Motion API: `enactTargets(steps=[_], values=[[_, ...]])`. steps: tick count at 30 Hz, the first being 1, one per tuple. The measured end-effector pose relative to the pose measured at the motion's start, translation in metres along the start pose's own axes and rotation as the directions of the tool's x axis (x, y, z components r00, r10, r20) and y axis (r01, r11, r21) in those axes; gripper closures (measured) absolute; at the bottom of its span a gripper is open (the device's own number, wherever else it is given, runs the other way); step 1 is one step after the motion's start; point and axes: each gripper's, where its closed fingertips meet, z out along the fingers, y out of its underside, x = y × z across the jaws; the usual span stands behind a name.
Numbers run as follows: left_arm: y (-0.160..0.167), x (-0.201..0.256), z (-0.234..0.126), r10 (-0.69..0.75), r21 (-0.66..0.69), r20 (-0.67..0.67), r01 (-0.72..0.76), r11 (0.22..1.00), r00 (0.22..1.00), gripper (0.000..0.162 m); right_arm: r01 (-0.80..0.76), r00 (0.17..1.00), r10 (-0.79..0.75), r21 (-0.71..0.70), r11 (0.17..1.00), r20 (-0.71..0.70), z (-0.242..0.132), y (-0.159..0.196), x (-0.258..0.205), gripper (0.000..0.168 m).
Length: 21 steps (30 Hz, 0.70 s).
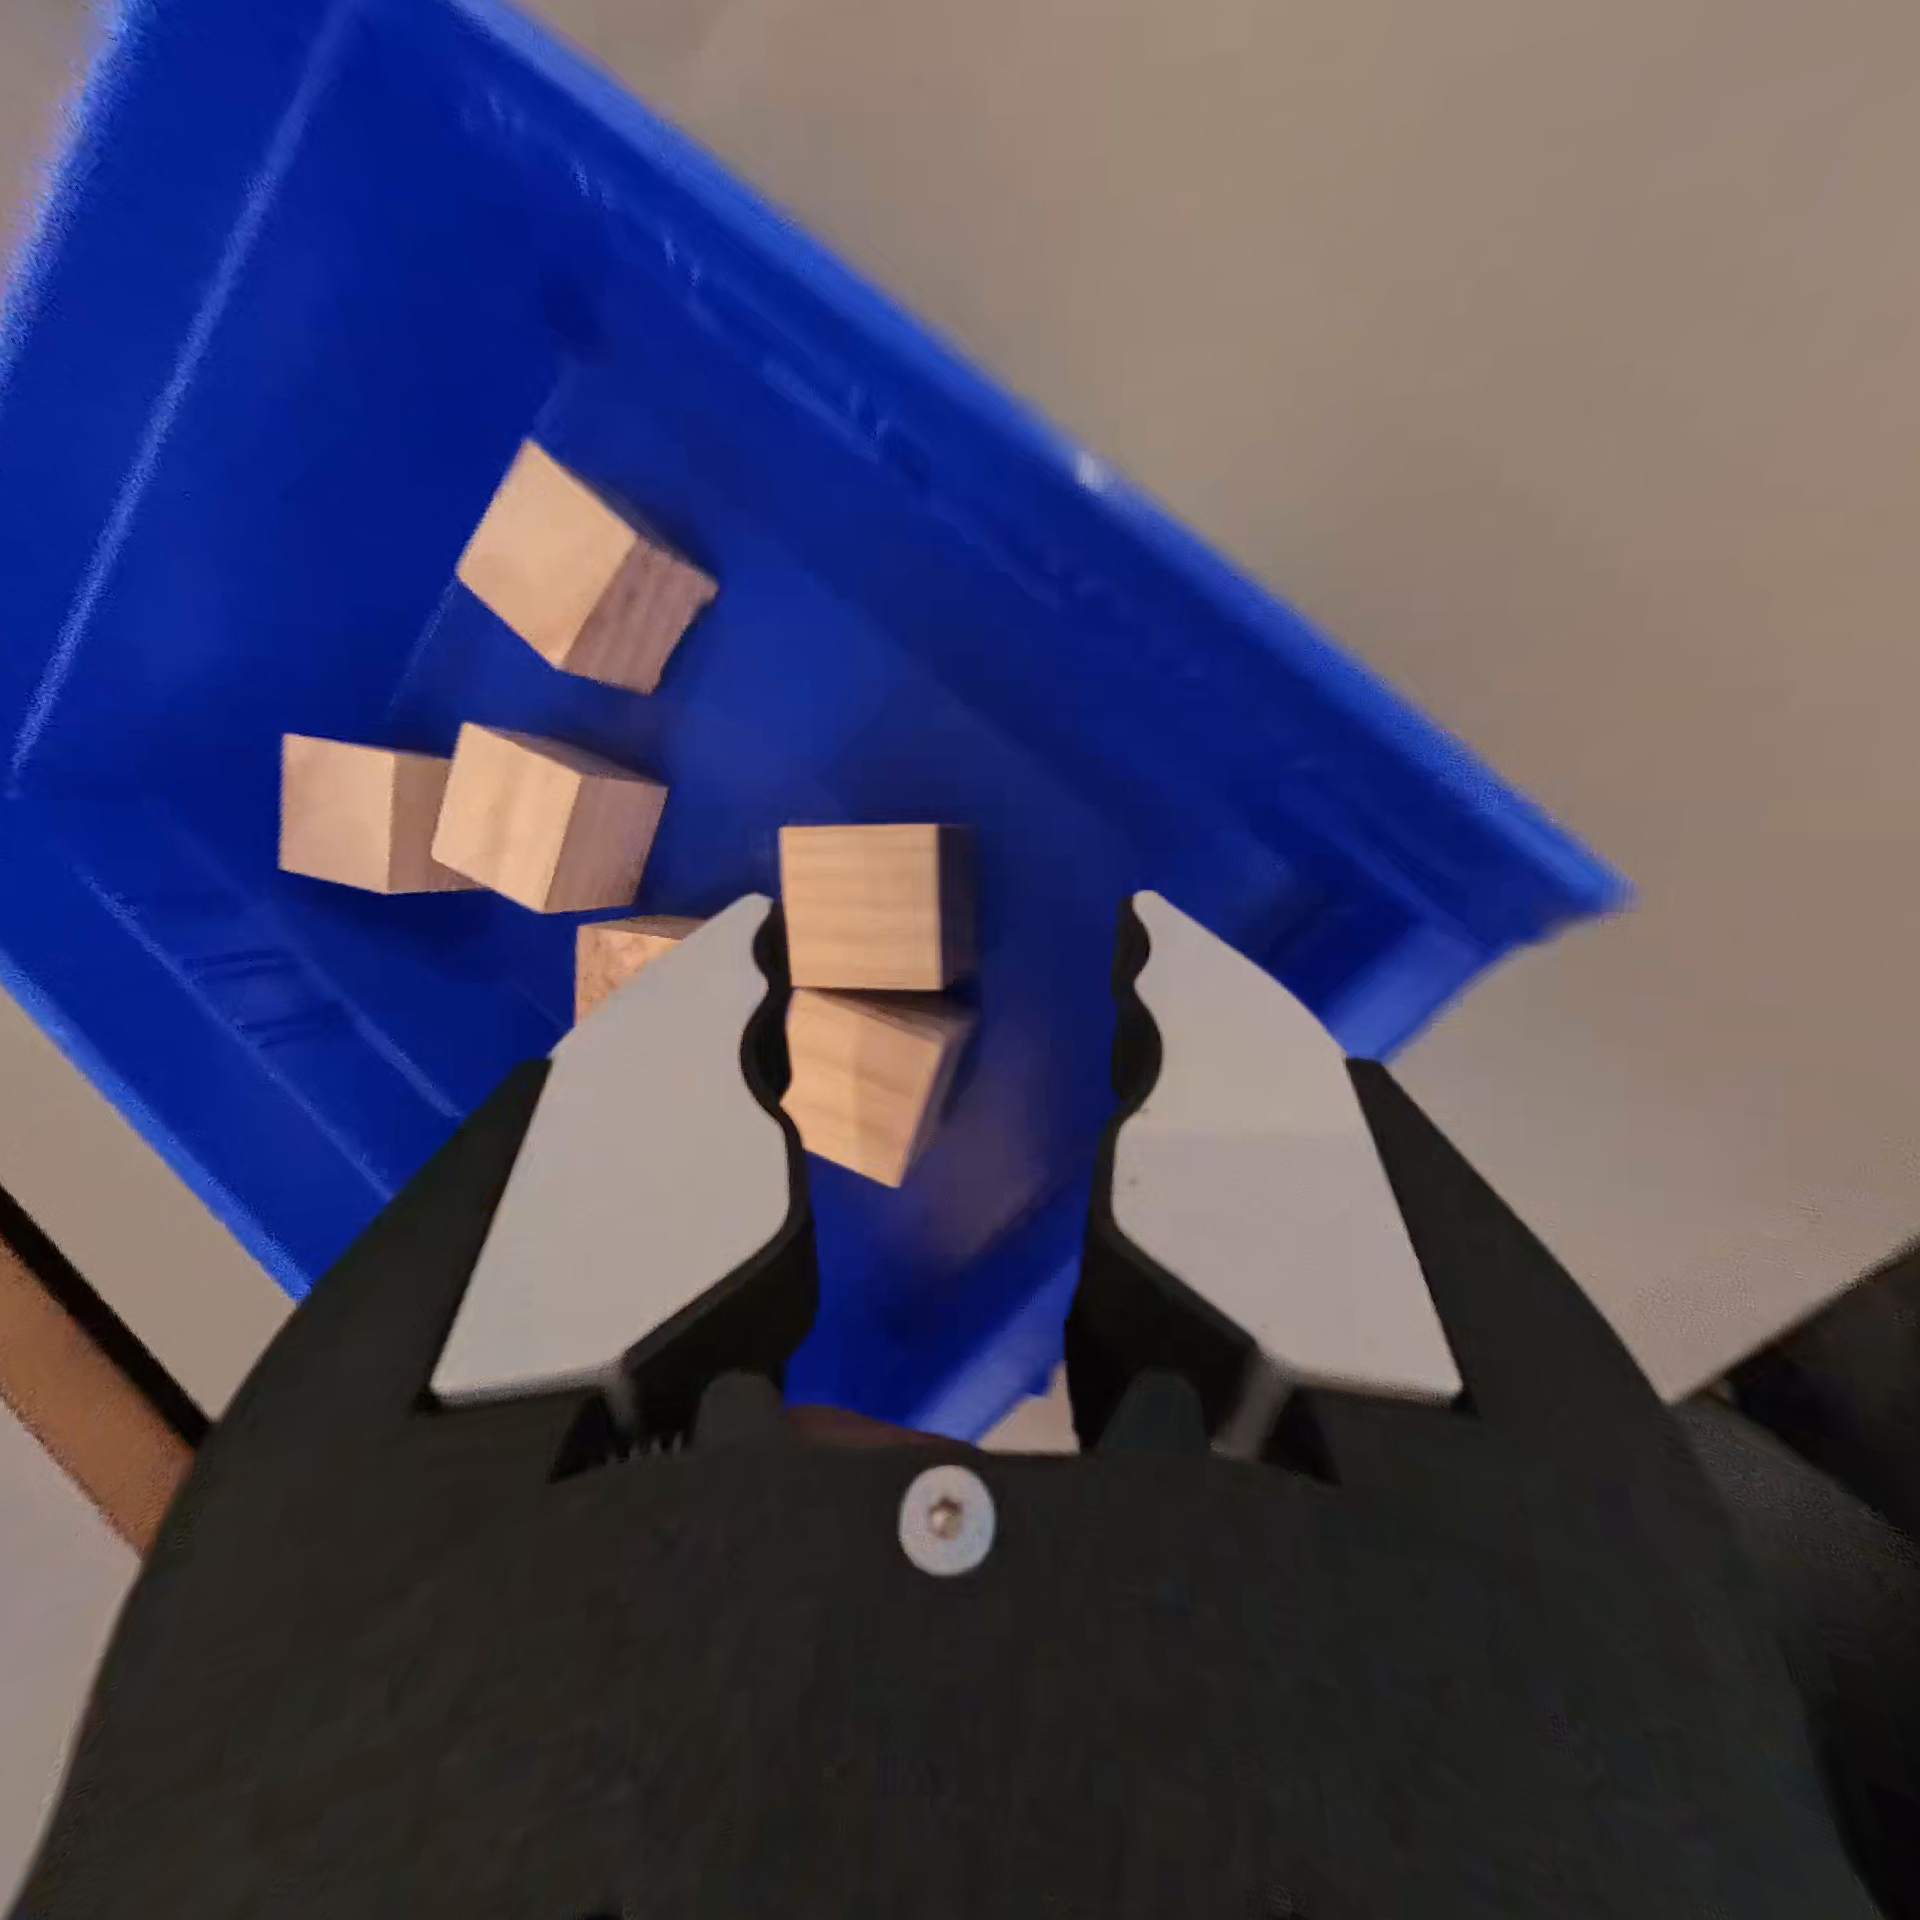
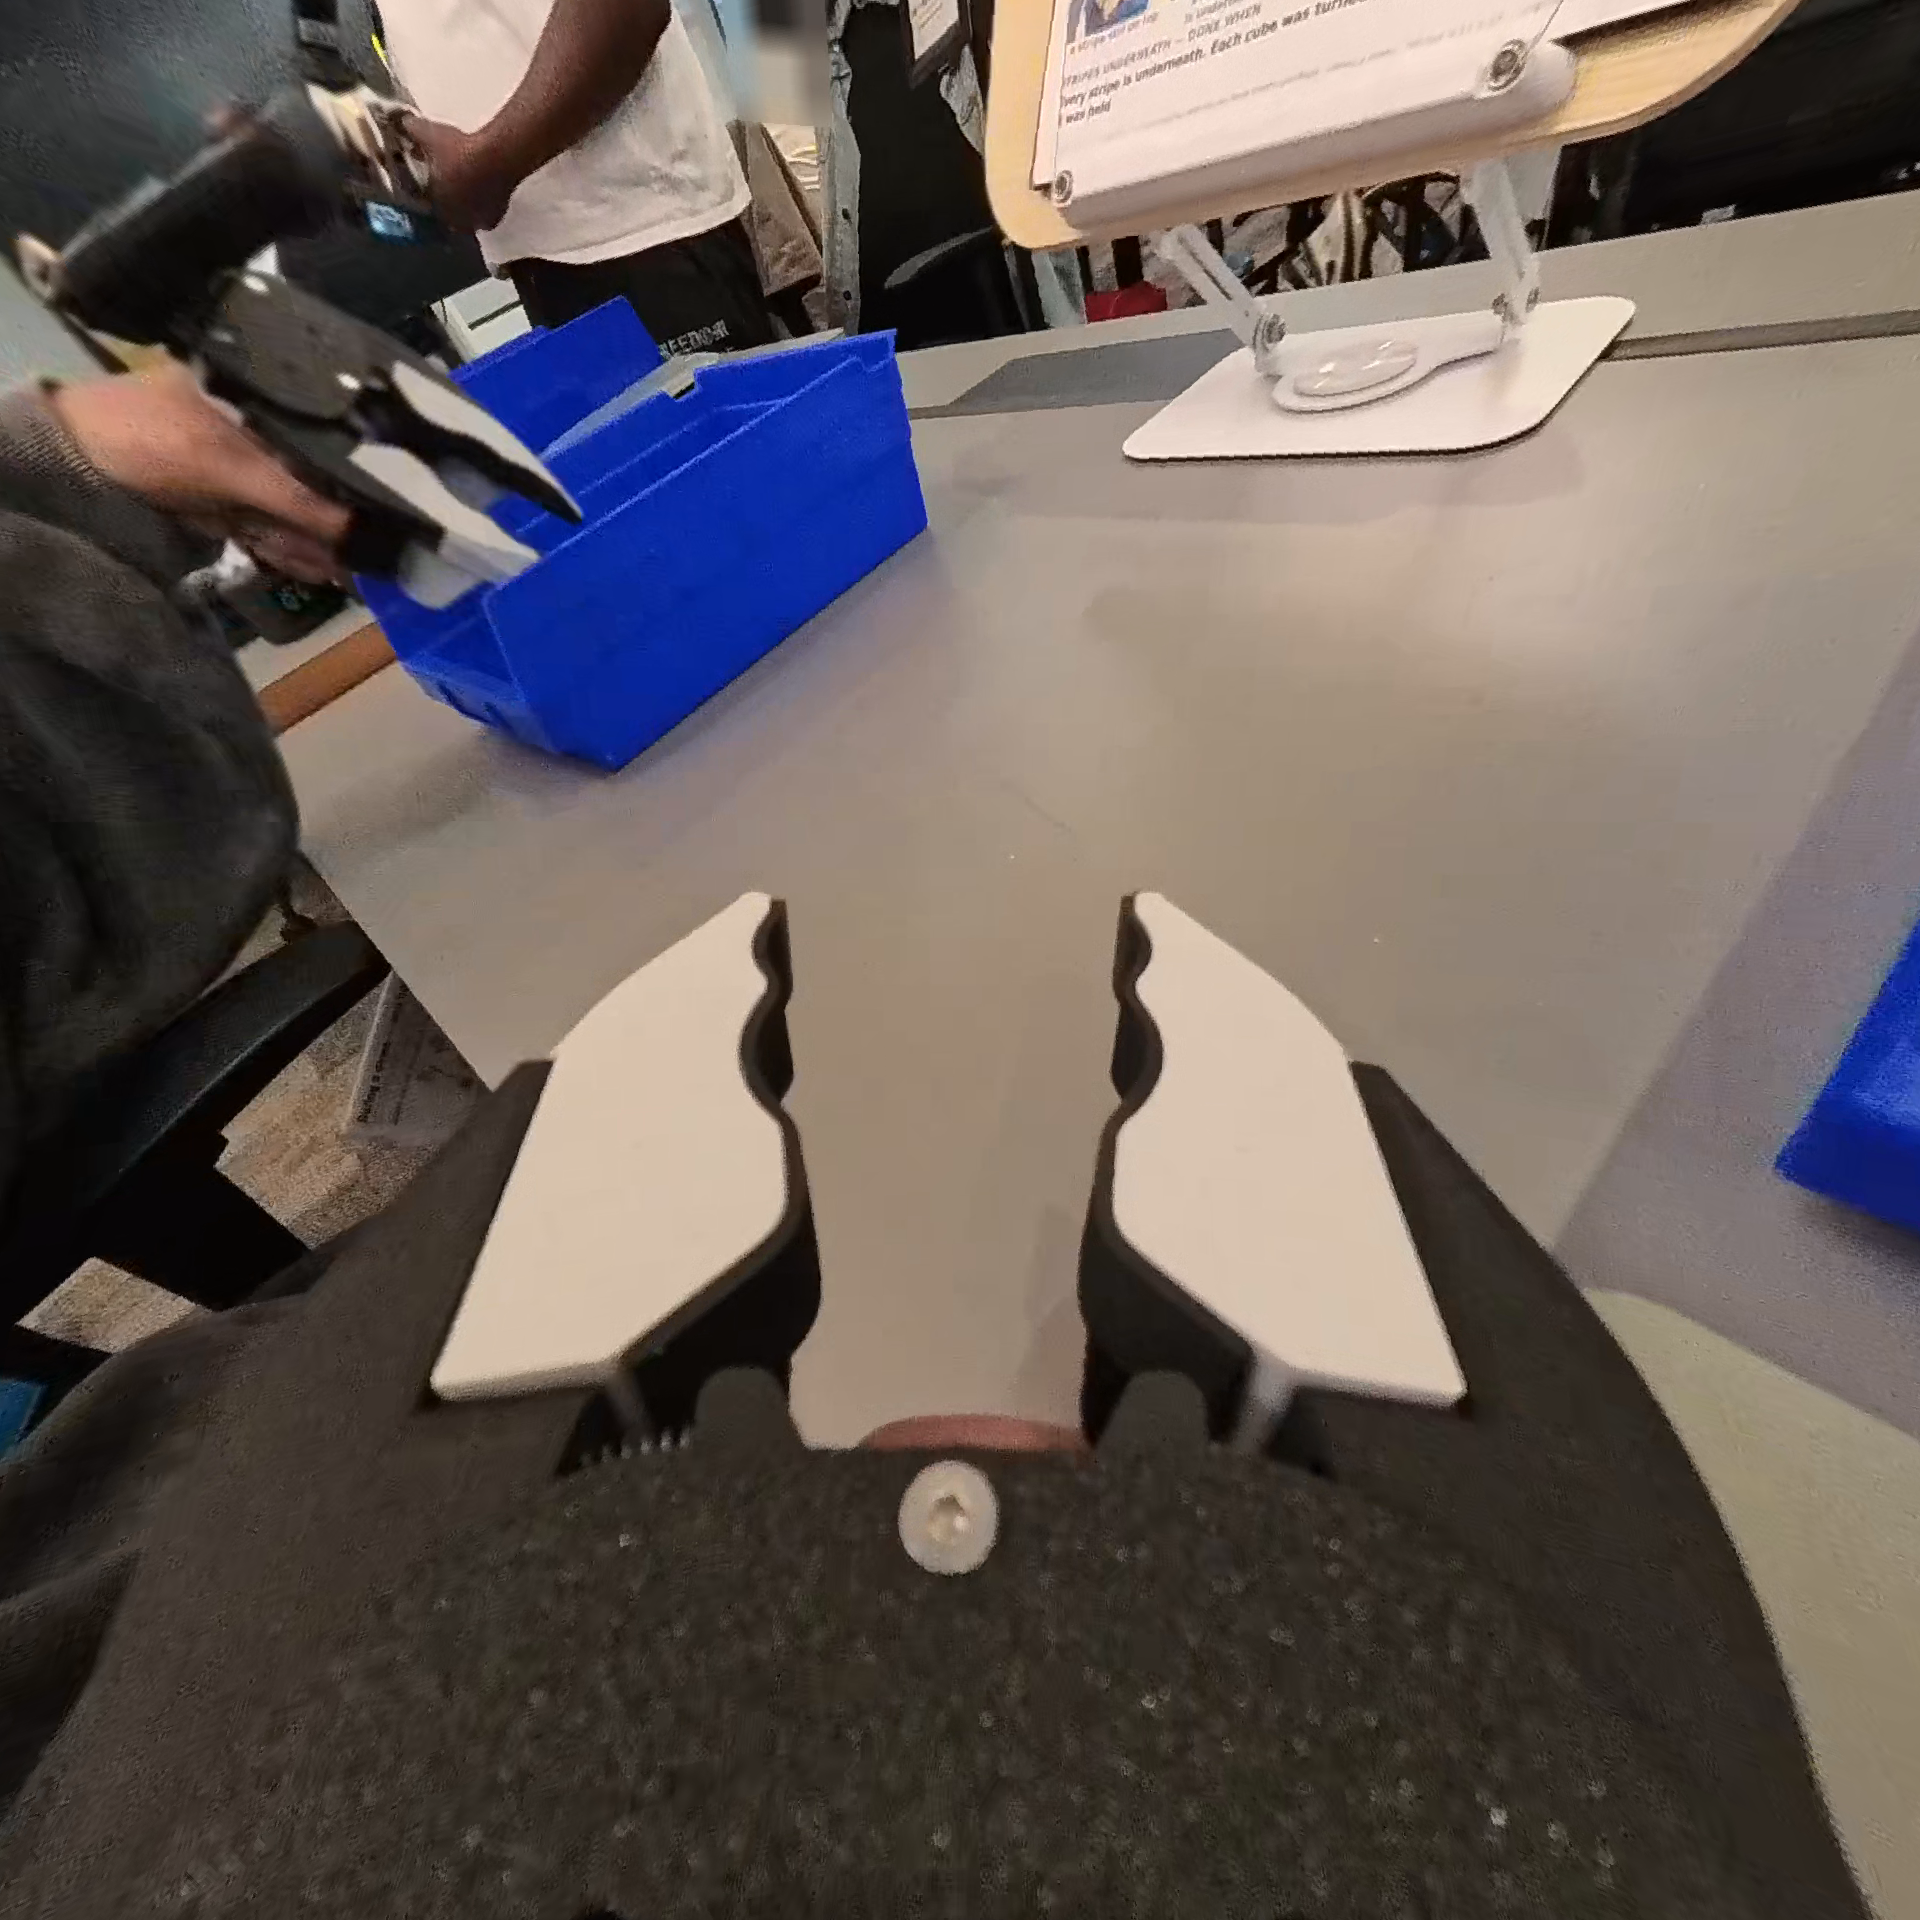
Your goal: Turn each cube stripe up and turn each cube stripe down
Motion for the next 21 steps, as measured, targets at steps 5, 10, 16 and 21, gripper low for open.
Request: enactTargets(steps=[5,10,16,21], values=[[0.017,-0.025,0.049,-0.032,-0.176,-0.027,0.027,0.984,0.999,0.104,0.017,1.000,-0.016,-0.019,1.000,0.008,-0.001,0.003,-0.002,0.111],[0.028,-0.020,0.066,-0.089,-0.222,-0.139,0.057,0.973,0.986,0.118,0.005,1.000,-0.004,-0.042,0.999,0.025,0.001,0.008,0.001,0.111],[0.007,-0.027,0.027,-0.094,-0.075,-0.183,0.081,0.994,0.979,0.117,-0.012,1.000,0.013,-0.043,0.999,0.028,0.000,0.008,0.003,0.114],[-0.033,-0.010,-0.010,-0.147,0.218,-0.306,0.219,0.951,0.941,0.118,0.019,1.000,-0.018,-0.030,0.999,0.024,0.002,0.008,0.005,0.114]])
